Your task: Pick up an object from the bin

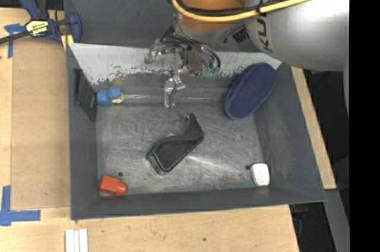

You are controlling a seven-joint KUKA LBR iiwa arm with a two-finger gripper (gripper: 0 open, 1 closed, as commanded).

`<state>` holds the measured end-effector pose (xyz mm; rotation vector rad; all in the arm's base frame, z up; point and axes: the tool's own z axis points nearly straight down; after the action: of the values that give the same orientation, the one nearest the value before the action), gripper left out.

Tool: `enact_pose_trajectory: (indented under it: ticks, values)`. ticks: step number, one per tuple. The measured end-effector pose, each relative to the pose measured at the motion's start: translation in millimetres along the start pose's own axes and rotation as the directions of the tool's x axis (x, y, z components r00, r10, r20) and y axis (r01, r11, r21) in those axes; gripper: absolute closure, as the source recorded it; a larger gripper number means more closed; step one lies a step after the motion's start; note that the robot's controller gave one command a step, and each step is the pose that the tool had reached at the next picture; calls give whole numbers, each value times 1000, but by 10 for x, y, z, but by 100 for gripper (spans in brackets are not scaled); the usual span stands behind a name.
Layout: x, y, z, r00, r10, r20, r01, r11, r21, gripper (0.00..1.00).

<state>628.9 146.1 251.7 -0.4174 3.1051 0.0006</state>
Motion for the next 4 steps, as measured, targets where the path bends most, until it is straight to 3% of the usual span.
enact_pose_trajectory:
  ticks: [1,2,3,4]
  values:
    - [553,-378,1280,993,119,4,-119,993,-4,0]
    - [691,-560,1368,994,105,-4,-105,994,6,0]
    - [732,-579,1336,994,108,-30,-107,994,6,100]
    - [921,-639,-579,982,-188,3,188,982,2,100]
